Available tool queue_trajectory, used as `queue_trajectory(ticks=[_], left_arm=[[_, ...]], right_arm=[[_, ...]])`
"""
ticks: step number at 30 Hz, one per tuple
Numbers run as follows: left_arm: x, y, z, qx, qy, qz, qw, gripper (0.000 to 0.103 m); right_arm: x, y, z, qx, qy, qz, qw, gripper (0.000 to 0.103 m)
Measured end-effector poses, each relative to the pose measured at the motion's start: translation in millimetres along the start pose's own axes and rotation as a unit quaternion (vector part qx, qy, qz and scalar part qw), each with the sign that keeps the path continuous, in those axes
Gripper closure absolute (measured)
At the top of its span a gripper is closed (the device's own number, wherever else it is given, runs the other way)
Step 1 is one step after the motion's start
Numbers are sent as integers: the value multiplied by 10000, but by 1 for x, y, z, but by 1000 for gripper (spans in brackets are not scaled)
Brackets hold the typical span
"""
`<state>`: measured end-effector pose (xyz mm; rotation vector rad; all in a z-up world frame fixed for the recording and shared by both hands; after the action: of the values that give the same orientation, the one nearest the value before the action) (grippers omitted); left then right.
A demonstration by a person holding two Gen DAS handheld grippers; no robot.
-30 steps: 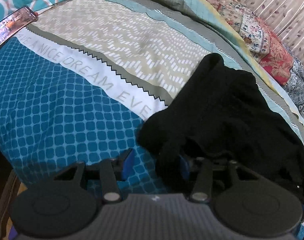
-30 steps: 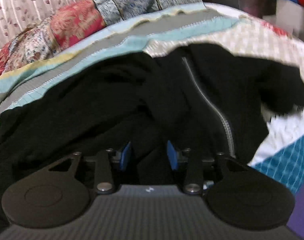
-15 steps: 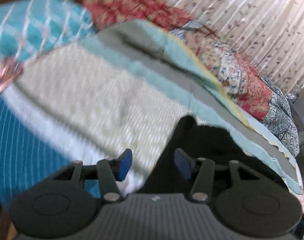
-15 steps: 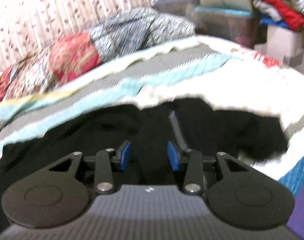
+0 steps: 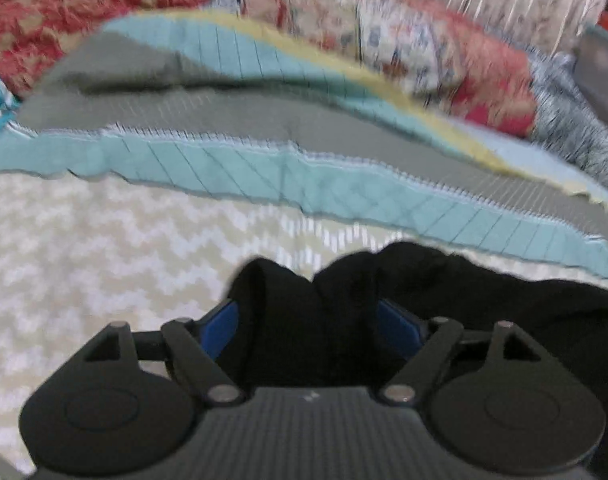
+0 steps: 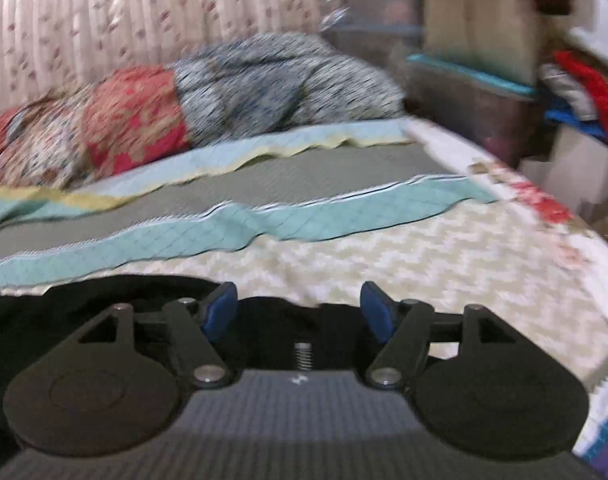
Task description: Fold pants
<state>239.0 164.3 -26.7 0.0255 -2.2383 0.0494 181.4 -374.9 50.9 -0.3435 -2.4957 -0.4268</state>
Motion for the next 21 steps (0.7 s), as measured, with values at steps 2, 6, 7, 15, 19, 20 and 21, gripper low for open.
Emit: queue_trajectory(ticks=[2,6,7,15,19,20,21], left_arm=[[-15,-6,6,-45,84,-17,10000,49],[-12,-16,4,-283,-26,-273,9992,93],[-5,-12,3,-209,-133,-370,9990,94],[76,48,-26,1130,-1583,-514,9796,96],[75,74,-37,1902,-1861,-697,9614,91],[65,79,-38,1970,-1688,-812,9623,88],[46,79,-37,1932,-1275,-942,9683,71]], right_arm=[[-13,18,5,228,228,-285,9991,29],[-60,47,40,1199,970,-85,9880,89],[-76,46,50,1587,1048,318,9812,94],[-38,88,-56,960,-620,-271,9931,97],[-67,130,-102,1069,-1124,-382,9872,95],[-83,137,-106,1078,-1106,-343,9874,89],[-100,146,-103,1129,-952,-245,9887,69]])
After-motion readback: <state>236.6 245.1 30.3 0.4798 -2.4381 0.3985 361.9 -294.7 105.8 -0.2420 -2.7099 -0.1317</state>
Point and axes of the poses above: each gripper's, at about its wrist camera, not at the fingertips, and x roughly against the way its jaws point, y to its left, z to its underside, the point moved 6 cm from there along -x, roughly the way its jaws point, and after that the axes turned 13 degrees about -x, right-handed, at the moved point
